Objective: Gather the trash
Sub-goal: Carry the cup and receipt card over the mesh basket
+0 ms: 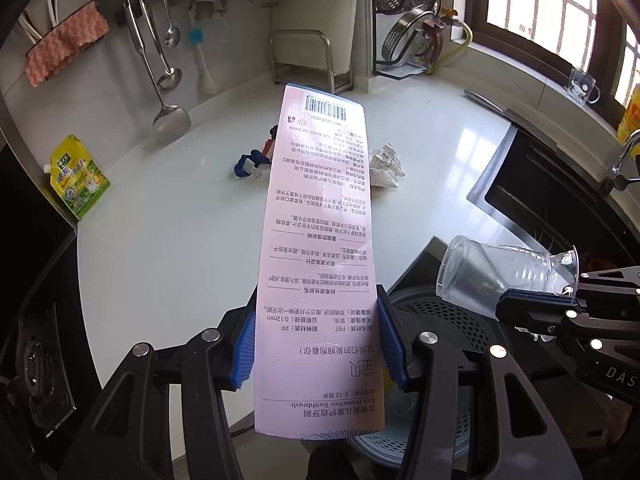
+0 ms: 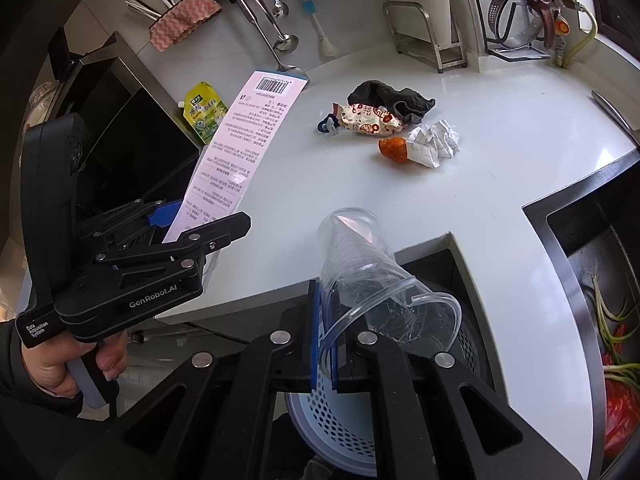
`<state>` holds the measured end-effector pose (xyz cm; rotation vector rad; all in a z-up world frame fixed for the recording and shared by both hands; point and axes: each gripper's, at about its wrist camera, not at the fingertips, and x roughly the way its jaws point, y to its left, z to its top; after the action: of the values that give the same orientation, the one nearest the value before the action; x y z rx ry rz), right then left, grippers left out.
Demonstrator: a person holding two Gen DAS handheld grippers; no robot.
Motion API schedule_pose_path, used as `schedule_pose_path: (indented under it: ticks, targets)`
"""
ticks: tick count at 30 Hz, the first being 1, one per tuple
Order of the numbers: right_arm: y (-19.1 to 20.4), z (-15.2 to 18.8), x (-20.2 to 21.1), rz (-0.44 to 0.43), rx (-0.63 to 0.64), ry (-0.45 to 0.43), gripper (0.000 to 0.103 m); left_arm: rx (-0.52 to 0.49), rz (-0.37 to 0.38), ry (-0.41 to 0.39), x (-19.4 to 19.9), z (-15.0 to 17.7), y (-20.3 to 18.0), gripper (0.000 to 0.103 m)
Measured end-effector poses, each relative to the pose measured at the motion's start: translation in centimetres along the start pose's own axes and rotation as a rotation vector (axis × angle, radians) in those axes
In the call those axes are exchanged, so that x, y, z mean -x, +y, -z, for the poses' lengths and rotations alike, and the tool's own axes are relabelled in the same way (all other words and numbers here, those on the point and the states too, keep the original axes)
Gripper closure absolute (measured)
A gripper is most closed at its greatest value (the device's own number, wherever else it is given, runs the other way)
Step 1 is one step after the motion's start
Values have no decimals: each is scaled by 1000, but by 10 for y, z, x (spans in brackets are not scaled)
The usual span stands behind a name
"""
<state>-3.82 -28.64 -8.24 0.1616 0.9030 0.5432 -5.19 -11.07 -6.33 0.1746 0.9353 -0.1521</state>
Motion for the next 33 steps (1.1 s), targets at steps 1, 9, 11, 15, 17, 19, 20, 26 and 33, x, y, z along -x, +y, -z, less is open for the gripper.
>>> schedule_pose_path:
  ticks: [1,9,11,15,17,19,20,26,33]
  targets:
    - [-1,3,2,1,-1,0,99,-2,4,0,1,1,-3,53]
    - [-11,27,15,11,-20,17,99,-18,40,1,8,16,-31,53]
    - [-13,33,17,14,-22,24,99,-21,48,3,9,20,-38,53]
    - [-17,45,18,19,-34,38,99,-32,70,22,6,30,-50,53]
    - [-19,51,18,22,-40,46,99,-40,82,32,5,36,-57,53]
    - [-22,56,18,25,-47,56,99,-46,91,43,2,42,-64,53]
    - [-24,59,17,27,-50,62,99,-49,97,49,1,45,-66,53]
    - [-30,75,10,33,-72,95,99,-60,110,89,-10,59,-78,53]
    - [-34,87,2,43,-83,122,99,-77,113,126,-22,70,-84,53]
